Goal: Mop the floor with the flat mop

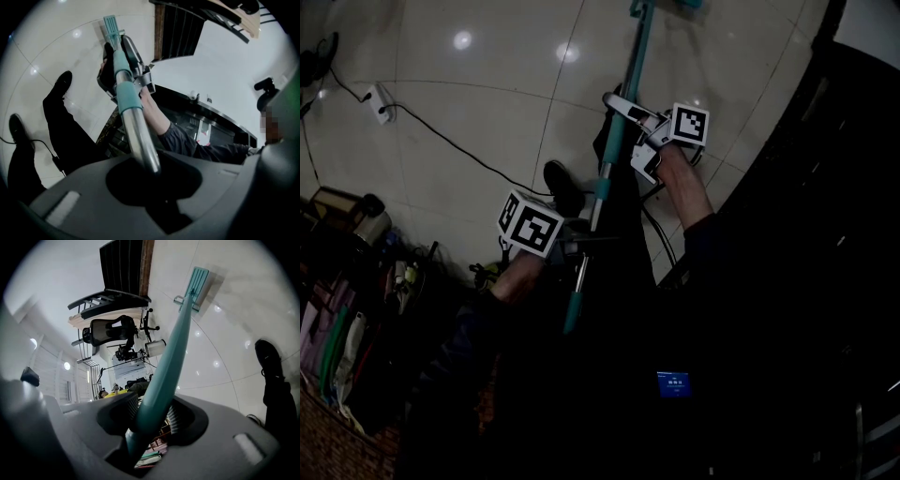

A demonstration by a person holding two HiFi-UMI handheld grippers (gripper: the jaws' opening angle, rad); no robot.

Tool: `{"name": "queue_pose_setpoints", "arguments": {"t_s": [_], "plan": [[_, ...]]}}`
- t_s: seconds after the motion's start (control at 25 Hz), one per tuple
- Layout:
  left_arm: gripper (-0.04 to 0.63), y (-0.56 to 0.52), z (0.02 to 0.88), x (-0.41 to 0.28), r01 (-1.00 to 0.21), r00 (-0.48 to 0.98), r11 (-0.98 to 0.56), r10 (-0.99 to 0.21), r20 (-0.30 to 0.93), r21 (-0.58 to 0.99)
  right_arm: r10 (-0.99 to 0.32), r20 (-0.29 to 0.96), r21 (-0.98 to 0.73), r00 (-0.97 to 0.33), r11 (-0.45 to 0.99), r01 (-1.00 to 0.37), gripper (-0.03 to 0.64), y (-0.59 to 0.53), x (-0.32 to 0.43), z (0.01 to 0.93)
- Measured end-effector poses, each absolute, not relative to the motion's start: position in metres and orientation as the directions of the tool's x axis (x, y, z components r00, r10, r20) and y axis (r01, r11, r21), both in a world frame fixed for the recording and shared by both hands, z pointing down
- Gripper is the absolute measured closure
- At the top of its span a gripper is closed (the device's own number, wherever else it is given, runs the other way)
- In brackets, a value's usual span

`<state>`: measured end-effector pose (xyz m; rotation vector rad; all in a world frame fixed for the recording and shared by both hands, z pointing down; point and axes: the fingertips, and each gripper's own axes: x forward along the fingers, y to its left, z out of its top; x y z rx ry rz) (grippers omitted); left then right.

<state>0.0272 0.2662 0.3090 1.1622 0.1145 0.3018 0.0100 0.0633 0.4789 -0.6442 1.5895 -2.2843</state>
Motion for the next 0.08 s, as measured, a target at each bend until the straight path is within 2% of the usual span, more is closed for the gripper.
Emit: {"name": "queue_pose_setpoints", "arguments": {"t_s": [0.08], "plan": [[0.512,0.2645,0.3082,0.0279,-0.165,0.956,0.368,0.286,0.057,0.915,-0.47,0.205,-0.934,-0.859,-0.356,-0.029,0.426,0.0639,0.0121,0.4803]]}}
